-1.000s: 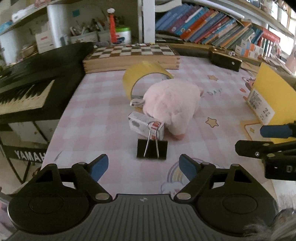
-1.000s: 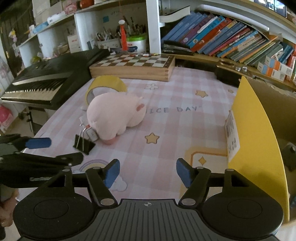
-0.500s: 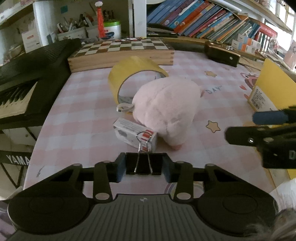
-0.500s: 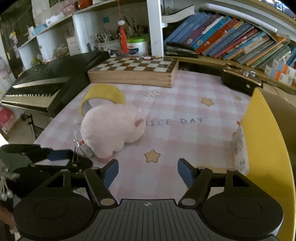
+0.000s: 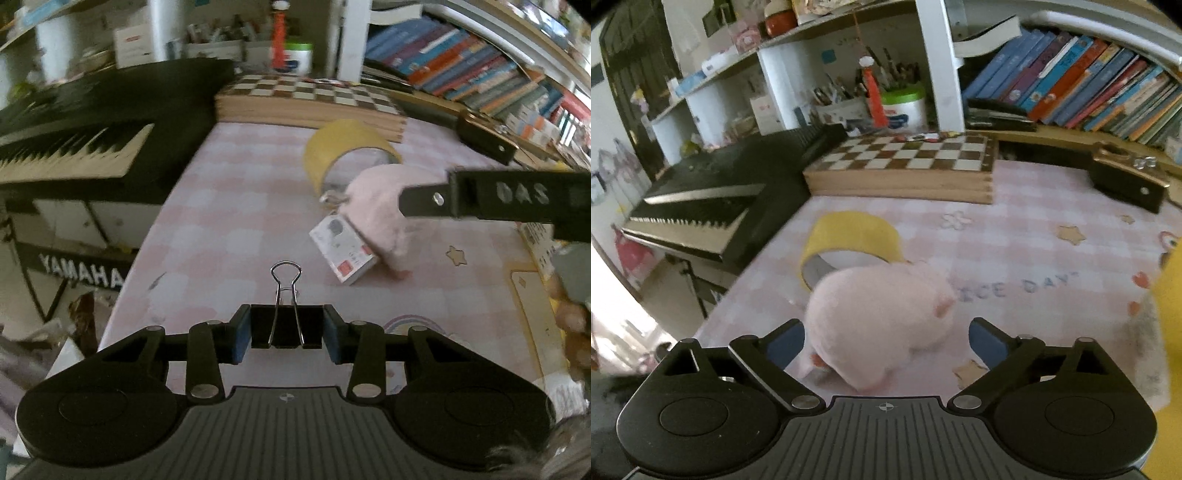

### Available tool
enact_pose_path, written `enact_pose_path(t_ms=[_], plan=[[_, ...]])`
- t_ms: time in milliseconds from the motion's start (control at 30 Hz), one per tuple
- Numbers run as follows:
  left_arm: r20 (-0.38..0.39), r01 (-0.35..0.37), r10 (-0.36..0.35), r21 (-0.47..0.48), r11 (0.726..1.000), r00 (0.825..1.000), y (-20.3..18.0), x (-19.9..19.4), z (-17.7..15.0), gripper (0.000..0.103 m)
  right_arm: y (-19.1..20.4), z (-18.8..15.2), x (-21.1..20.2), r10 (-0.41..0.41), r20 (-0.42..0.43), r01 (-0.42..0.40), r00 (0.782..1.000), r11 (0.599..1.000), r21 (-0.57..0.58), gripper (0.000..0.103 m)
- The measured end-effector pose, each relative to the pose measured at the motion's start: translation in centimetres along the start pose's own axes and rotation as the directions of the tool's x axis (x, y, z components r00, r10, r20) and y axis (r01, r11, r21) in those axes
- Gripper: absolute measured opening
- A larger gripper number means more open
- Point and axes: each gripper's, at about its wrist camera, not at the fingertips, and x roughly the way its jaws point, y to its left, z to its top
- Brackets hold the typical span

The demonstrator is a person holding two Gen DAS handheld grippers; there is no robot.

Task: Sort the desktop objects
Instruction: 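Grasp the black binder clip with the left tool while the right tool grasps the pink pig, then lift the pink pig and binder clip and carry them toward the yellow box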

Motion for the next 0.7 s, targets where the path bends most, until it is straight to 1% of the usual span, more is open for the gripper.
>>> enact_pose_path(t_ms=[67,167,300,367,400,467,533,700], plan=[[-0.002,-0.014,0.014,-0.012,1.0,1.0,0.4,-0.4,-0.2,0.037,-0.1,0.5,1.0,0.018,-0.024,-0.016,1.0,0.998,0.059,0.098],[0.001,-0.032,0.032,-0.021,0.999,0.999,0.8,-1.0,-0.4,0.037,-1.0,0.8,2.6,0.057,-0.071,-0.041,0.996,0.977,0.208,0.098],[0.003,-0.05,0.05,-0.03,0.998,0.999,1.2,-1.6,-0.5,0.037,-2.4,0.7,4.8,0.086,-0.112,-0.035,0.99,0.92,0.391,0.098],[0.001,-0.057,0.057,-0.034,0.998,0.998,1.4,-1.9,-0.6,0.037,-3.1,0.5,5.7,0.101,-0.111,-0.039,0.989,0.888,0.458,0.099],[0.0,-0.06,0.06,-0.036,0.998,0.998,1.5,-2.0,-0.6,0.037,-3.2,0.5,5.8,0.102,-0.091,-0.048,0.991,0.883,0.467,0.099],[0.0,-0.065,0.065,-0.039,0.997,0.998,1.6,-2.2,-0.8,0.037,-3.1,0.7,6.1,0.094,-0.078,-0.047,0.992,0.885,0.464,0.098],[0.0,-0.066,0.066,-0.041,0.997,0.998,1.7,-2.3,-0.8,0.037,-3.0,0.8,6.2,0.084,-0.076,-0.041,0.994,0.892,0.451,0.093],[0.015,-0.053,0.053,-0.032,0.998,0.998,1.5,-2.6,-0.7,0.037,-3.1,1.0,5.6,0.087,-0.072,-0.05,0.994,0.911,0.409,0.079]])
